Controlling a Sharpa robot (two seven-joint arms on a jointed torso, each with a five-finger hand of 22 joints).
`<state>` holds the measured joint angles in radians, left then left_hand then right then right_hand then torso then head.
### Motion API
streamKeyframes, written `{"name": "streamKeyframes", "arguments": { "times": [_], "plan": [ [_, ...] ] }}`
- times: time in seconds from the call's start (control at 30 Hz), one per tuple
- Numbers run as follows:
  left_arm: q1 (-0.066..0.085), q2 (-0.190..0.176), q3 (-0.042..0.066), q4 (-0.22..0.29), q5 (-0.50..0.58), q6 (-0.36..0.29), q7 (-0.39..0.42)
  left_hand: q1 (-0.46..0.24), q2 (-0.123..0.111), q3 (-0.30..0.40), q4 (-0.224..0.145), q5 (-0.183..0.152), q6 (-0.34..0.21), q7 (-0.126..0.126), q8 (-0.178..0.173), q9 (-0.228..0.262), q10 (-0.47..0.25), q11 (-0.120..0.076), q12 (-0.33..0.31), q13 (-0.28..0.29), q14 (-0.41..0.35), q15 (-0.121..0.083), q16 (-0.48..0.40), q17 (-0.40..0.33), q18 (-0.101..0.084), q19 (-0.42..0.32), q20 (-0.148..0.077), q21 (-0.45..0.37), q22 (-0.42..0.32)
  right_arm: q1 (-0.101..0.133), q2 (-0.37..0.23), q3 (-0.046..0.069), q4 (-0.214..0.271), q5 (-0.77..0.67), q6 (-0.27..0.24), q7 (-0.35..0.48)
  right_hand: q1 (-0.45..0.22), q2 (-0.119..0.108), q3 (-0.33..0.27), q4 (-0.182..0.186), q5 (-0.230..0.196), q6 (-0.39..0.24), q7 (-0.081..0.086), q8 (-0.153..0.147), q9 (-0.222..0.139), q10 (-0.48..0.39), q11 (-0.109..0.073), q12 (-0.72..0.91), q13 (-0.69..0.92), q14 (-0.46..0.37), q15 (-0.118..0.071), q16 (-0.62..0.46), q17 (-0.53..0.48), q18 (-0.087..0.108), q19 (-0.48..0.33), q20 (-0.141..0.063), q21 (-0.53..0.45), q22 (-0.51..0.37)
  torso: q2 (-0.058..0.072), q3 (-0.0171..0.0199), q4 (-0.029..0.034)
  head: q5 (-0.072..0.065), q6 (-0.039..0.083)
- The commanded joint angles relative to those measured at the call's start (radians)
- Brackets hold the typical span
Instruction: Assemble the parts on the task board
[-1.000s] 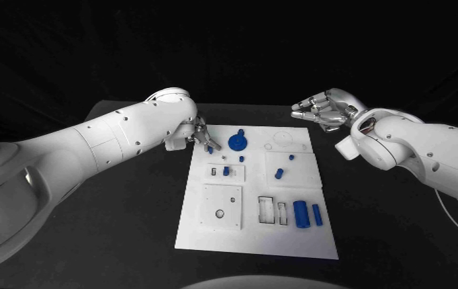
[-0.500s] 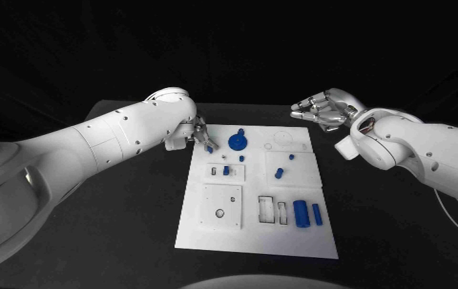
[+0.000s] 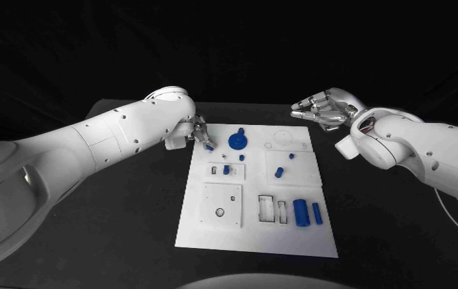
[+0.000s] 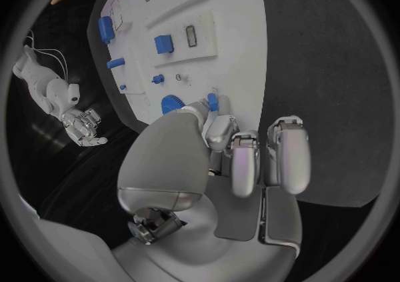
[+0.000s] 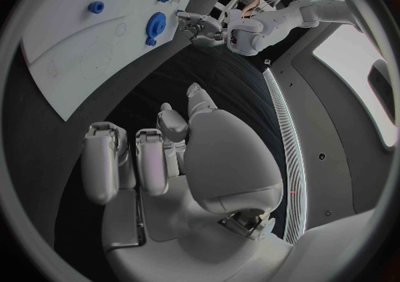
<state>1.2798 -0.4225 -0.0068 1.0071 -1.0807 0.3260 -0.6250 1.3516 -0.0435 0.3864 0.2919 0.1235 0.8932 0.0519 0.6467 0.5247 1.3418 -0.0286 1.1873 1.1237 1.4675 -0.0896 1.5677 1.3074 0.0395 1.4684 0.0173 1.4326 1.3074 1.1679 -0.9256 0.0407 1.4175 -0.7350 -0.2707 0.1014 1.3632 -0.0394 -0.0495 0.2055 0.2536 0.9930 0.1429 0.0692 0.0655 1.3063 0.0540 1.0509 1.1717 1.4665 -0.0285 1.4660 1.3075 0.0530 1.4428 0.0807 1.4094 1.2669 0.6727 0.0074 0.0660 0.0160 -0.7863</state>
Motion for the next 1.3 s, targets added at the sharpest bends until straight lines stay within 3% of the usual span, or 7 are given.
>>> {"name": "streamKeyframes", "arguments": {
  "times": [0.03,0.23,0.43,0.63,0.77,0.97,1.3],
  "plan": [
    [0.0,-0.019,0.0,0.036,0.05,-0.068,0.014,-0.038,-0.027,0.206,-0.157,0.002,-0.008,-0.004,0.015,0.006,0.009,0.002,0.001,0.004,0.103,0.005,0.003,0.263,0.002,0.043,0.002,-0.002,0.098,-0.001,0.002,0.0,-0.001,0.0,0.024,0.005,-0.002,0.009,-0.005,-0.002,0.009,-0.006,0.0,-0.001,0.001,-0.007,0.0,0.0,-0.001,0.061,0.006,-0.008,0.07,0.011,-0.005,0.0,-0.004,-0.001,0.0,0.001,-0.0011,-0.003,0.003],
    [0.0,-0.073,-0.001,0.155,0.066,-0.148,-0.01,-0.08,-0.044,0.265,-0.178,0.002,-0.008,-0.006,0.033,0.014,0.018,0.001,0.013,0.014,0.103,0.002,0.003,0.263,0.001,0.045,0.002,0.001,0.103,-0.002,0.001,-0.001,-0.002,-0.002,0.029,0.002,-0.002,0.009,-0.006,-0.002,0.009,-0.006,0.0,-0.001,0.001,-0.008,0.0,-0.001,-0.003,0.061,0.006,-0.009,0.068,0.011,-0.005,0.0,-0.005,-0.002,-0.002,0.0008,0.0032,-0.004,-0.001],
    [-0.002,-0.128,-0.002,0.264,0.069,-0.205,-0.03,-0.095,-0.049,0.278,-0.182,0.001,-0.005,-0.008,0.042,0.019,0.02,-0.001,0.015,0.014,0.103,0.001,0.003,0.263,0.001,0.046,0.001,0.001,0.103,-0.002,0.0,-0.001,-0.002,-0.002,0.029,0.002,-0.002,0.009,-0.006,-0.002,0.009,-0.006,0.0,0.0,0.001,-0.008,0.0,-0.001,-0.003,0.061,0.006,-0.009,0.069,0.011,-0.005,0.0,-0.005,-0.003,-0.003,0.0014,0.0037,-0.006,0.0],
    [-0.023,-0.187,-0.004,0.368,0.014,-0.256,-0.045,-0.108,-0.055,0.283,-0.182,-0.002,-0.004,-0.009,0.048,0.022,0.023,-0.002,0.019,0.017,0.103,0.0,0.003,0.263,0.0,0.047,0.0,0.003,0.107,-0.002,-0.002,-0.002,-0.001,-0.001,0.029,0.001,-0.002,0.009,-0.006,-0.002,0.009,-0.006,0.0,0.0,0.001,-0.008,0.0,-0.001,-0.003,0.061,0.006,-0.008,0.069,0.011,-0.005,0.0,-0.005,-0.003,-0.004,0.0015,0.005,-0.007,-0.004],
    [-0.032,-0.218,-0.018,0.426,-0.042,-0.284,-0.061,-0.114,-0.057,0.286,-0.182,-0.004,-0.004,-0.011,0.052,0.024,0.026,-0.003,0.023,0.021,0.103,0.0,0.003,0.263,0.0,0.048,0.0,0.006,0.11,-0.002,-0.001,-0.002,0.0,-0.001,0.028,0.001,-0.002,0.009,-0.006,-0.002,0.009,-0.006,0.0,0.0,0.001,-0.008,0.0,-0.001,-0.003,0.061,0.006,-0.008,0.069,0.011,-0.005,0.0,-0.005,-0.003,-0.004,0.0038,0.0031,-0.004,-0.003],
    [-0.043,-0.237,-0.027,0.467,-0.089,-0.295,-0.075,-0.119,-0.06,0.288,-0.182,-0.008,-0.003,-0.012,0.055,0.026,0.026,-0.004,0.024,0.021,0.103,-0.001,0.003,0.263,-0.001,0.049,-0.001,0.008,0.112,-0.002,0.0,-0.003,0.0,-0.003,0.028,0.002,-0.002,0.009,-0.006,-0.002,0.009,-0.006,0.0,0.0,0.001,-0.008,0.0,-0.001,-0.003,0.061,0.006,-0.008,0.069,0.011,-0.005,0.0,-0.005,-0.003,-0.004,-0.0001,0.0051,-0.002,-0.007],
    [-0.066,-0.243,-0.03,0.488,-0.132,-0.274,-0.081,-0.122,-0.063,0.289,-0.183,-0.012,-0.003,-0.013,0.059,0.028,0.028,-0.005,0.026,0.023,0.103,-0.001,0.003,0.263,-0.001,0.049,-0.001,0.007,0.112,-0.002,0.002,-0.004,-0.001,-0.006,0.029,0.002,-0.002,0.009,-0.006,-0.002,0.009,-0.006,0.0,0.0,0.001,-0.008,0.0,-0.001,-0.003,0.061,0.006,-0.008,0.069,0.011,-0.005,0.0,-0.005,-0.003,-0.002,0.001,0.0028,0.001,-0.01]
  ]
}}
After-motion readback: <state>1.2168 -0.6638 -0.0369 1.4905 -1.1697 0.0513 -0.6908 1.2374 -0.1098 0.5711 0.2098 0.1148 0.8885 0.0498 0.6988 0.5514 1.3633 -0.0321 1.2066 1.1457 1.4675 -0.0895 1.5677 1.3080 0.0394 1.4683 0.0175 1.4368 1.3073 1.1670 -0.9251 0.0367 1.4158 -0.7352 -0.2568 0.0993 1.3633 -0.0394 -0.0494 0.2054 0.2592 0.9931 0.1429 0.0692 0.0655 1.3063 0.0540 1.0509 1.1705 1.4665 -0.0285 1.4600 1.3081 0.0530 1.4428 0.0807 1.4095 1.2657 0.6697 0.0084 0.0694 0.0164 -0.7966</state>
